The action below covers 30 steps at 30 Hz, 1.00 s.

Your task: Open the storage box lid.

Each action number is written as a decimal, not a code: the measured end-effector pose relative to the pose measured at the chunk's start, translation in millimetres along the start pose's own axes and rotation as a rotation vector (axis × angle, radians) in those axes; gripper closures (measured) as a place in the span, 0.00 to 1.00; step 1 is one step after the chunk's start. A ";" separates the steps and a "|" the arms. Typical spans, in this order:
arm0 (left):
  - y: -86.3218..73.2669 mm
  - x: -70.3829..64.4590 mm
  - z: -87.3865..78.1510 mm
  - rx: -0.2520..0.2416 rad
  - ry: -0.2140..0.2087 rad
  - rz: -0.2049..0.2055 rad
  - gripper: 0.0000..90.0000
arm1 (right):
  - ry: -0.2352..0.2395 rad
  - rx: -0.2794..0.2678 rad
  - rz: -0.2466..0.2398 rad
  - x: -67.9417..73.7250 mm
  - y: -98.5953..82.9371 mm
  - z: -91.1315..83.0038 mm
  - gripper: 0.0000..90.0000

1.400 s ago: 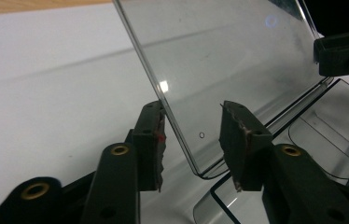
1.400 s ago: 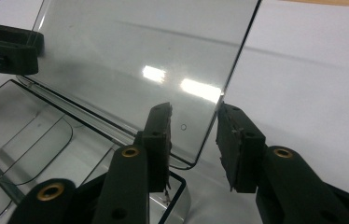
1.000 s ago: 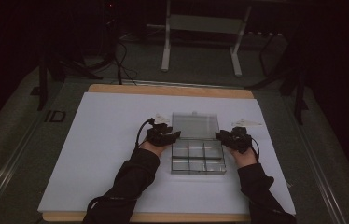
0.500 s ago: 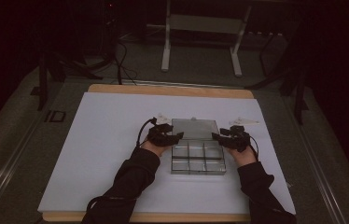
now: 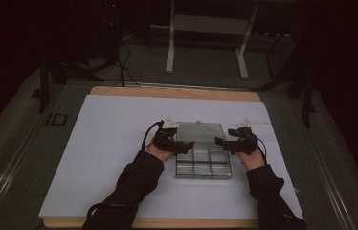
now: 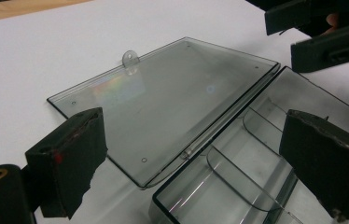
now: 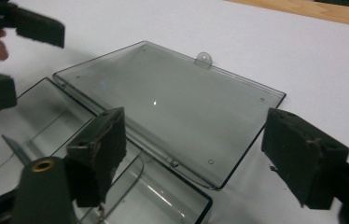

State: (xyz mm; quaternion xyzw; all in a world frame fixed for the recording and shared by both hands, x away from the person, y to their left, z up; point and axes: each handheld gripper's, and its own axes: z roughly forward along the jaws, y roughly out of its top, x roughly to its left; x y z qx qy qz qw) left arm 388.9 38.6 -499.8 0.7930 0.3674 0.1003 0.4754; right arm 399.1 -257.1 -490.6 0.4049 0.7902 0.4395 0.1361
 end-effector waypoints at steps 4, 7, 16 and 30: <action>0.0 -4.0 -2.4 -0.023 -0.007 0.029 0.10 | 0.005 0.001 -0.033 4.4 -2.2 -2.0 0.18; -0.3 -7.0 -4.8 -0.021 -0.001 0.047 0.10 | 0.010 0.003 -0.043 5.9 -4.0 -3.3 0.18; -6.3 -12.6 -22.5 -0.033 -0.012 0.050 0.10 | 0.016 0.002 -0.075 8.6 -7.2 -12.1 0.18; -19.0 -21.8 -49.4 -0.024 -0.030 0.076 0.10 | 0.032 -0.011 -0.130 16.4 -13.5 -36.1 0.18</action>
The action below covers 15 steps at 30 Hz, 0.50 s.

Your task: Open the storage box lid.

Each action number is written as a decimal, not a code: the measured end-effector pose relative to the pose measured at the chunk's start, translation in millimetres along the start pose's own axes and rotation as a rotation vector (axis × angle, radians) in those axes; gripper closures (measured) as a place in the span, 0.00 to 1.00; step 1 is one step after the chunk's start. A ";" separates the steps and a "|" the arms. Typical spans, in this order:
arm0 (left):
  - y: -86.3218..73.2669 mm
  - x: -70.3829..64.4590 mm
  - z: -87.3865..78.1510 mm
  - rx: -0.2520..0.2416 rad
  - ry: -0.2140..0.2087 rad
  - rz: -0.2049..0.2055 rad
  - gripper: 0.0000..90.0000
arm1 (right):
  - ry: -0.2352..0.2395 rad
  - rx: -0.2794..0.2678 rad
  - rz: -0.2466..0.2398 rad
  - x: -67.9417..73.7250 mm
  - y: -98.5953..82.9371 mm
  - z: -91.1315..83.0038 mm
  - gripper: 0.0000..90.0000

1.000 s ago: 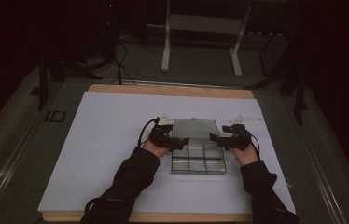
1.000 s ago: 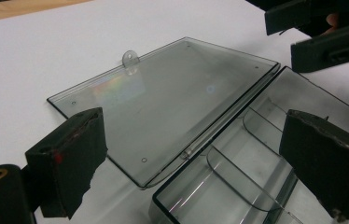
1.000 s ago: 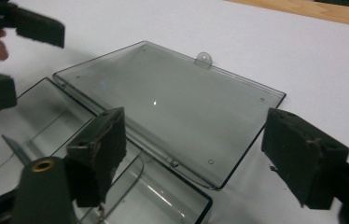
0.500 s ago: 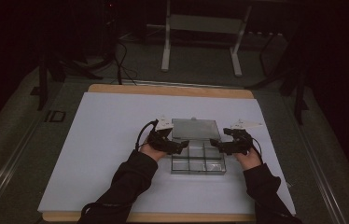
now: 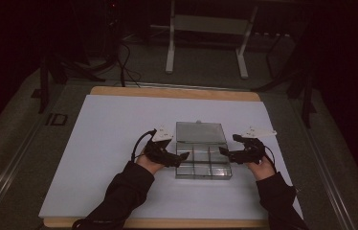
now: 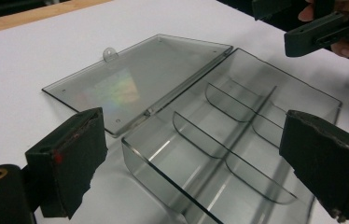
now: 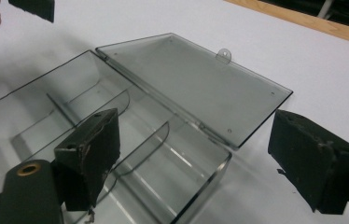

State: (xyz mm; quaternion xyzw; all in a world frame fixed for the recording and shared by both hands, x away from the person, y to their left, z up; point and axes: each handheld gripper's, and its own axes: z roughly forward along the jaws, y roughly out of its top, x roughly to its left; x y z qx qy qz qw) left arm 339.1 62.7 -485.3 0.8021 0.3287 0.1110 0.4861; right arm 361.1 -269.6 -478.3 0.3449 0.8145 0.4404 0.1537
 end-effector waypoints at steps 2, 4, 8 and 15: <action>-1.6 -1.3 -4.2 -0.006 -0.002 0.003 0.10 | 0.004 0.003 -0.004 1.1 -1.9 -3.2 0.18; -3.6 -2.5 -7.4 -0.010 -0.005 0.006 0.10 | 0.005 -0.007 -0.009 2.2 -4.6 -7.1 0.18; -9.4 -5.0 -13.9 -0.015 0.004 0.030 0.10 | -0.005 -0.017 -0.030 4.8 -9.1 -14.4 0.18; -26.4 -9.6 -22.8 -0.003 -0.002 0.015 0.10 | -0.007 -0.019 -0.018 5.6 -21.5 -25.7 0.19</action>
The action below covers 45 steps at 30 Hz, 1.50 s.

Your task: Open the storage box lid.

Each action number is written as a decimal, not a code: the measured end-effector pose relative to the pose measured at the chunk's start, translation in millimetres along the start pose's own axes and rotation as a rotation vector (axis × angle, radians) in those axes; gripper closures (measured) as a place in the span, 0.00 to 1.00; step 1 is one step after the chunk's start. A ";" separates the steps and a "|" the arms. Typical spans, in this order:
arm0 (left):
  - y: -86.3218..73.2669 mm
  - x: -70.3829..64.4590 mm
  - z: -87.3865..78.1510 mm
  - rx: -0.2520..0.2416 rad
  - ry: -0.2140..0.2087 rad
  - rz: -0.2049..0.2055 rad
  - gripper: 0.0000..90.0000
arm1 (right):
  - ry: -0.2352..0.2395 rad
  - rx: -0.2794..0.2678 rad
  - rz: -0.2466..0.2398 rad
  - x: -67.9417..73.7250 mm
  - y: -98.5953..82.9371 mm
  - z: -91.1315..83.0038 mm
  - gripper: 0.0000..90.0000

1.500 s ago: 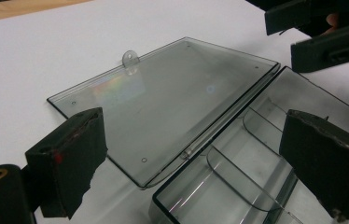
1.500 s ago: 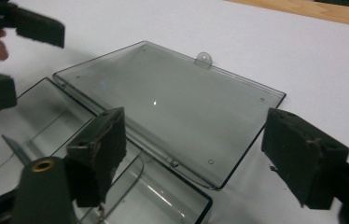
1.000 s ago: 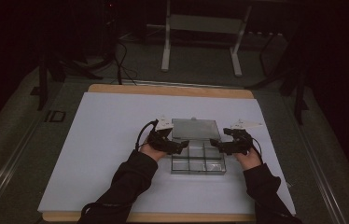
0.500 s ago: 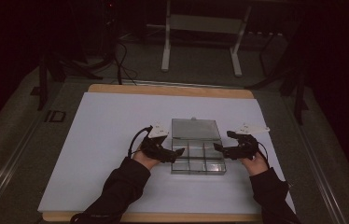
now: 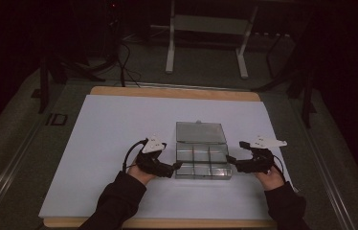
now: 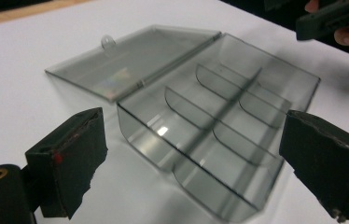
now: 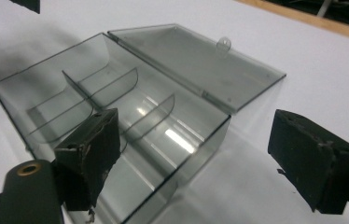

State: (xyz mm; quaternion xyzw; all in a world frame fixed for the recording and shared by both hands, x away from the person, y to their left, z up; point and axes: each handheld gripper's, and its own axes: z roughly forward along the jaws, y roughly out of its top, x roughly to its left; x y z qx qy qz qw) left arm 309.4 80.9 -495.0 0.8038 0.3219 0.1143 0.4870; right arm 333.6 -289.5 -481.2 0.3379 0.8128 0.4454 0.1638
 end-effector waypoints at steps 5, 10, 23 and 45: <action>-11.1 -2.2 -4.0 0.022 0.004 0.016 0.10 | -0.008 0.017 0.004 1.0 -11.7 -3.8 0.18; -22.7 -0.9 -9.2 0.035 0.024 0.013 0.10 | -0.034 0.005 0.013 0.3 -21.6 -10.4 0.17; -50.3 1.2 -18.7 0.086 0.086 0.009 0.10 | -0.058 0.054 0.031 -4.4 -53.1 -17.0 0.17; -73.5 3.0 -40.0 0.111 0.227 -0.022 0.03 | -0.135 0.063 0.050 -7.3 -81.2 -32.2 0.16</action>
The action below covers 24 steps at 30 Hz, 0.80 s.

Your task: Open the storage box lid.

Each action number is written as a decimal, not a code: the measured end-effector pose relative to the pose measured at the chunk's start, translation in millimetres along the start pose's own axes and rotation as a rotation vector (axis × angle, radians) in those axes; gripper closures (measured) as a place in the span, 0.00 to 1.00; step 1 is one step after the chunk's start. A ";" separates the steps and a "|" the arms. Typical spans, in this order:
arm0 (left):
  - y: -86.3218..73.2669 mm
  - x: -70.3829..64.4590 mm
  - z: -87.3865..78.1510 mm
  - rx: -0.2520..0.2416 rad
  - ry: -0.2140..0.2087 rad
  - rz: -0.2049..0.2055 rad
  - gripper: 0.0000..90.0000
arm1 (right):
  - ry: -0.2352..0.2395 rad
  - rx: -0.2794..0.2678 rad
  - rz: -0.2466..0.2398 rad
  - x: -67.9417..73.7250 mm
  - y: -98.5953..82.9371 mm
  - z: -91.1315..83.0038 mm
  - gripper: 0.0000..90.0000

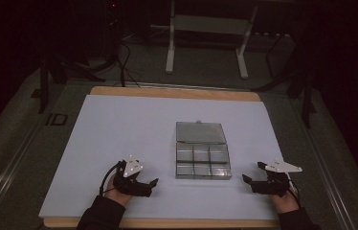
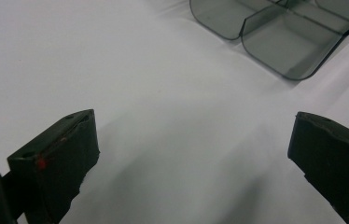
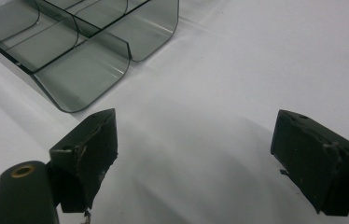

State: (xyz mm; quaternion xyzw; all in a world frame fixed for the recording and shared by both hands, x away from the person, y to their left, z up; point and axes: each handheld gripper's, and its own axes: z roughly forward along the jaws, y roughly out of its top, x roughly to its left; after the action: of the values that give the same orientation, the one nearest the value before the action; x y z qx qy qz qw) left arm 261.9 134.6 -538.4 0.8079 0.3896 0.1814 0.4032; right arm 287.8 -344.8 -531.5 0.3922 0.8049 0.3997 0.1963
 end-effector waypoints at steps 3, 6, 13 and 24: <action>-0.7 0.2 -1.2 -0.007 0.000 0.000 0.03 | -0.010 0.001 -0.002 -0.4 -1.1 -1.1 0.16; -1.9 0.5 -2.5 -0.010 -0.001 -0.003 0.03 | -0.024 0.005 0.003 -1.9 -3.8 -3.0 0.16; -2.9 0.7 -3.2 -0.021 0.009 -0.013 0.03 | -0.038 -0.019 0.023 -3.7 -5.7 -5.7 0.16; -3.2 -3.8 -2.0 -0.014 0.028 0.019 0.03 | -0.096 -0.059 0.074 -5.6 -8.5 -8.6 0.16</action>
State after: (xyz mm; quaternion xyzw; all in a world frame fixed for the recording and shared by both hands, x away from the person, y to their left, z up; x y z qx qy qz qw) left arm 256.8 133.9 -539.6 0.8062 0.3861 0.1992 0.4017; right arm 281.9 -356.6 -533.1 0.4345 0.7674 0.4109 0.2313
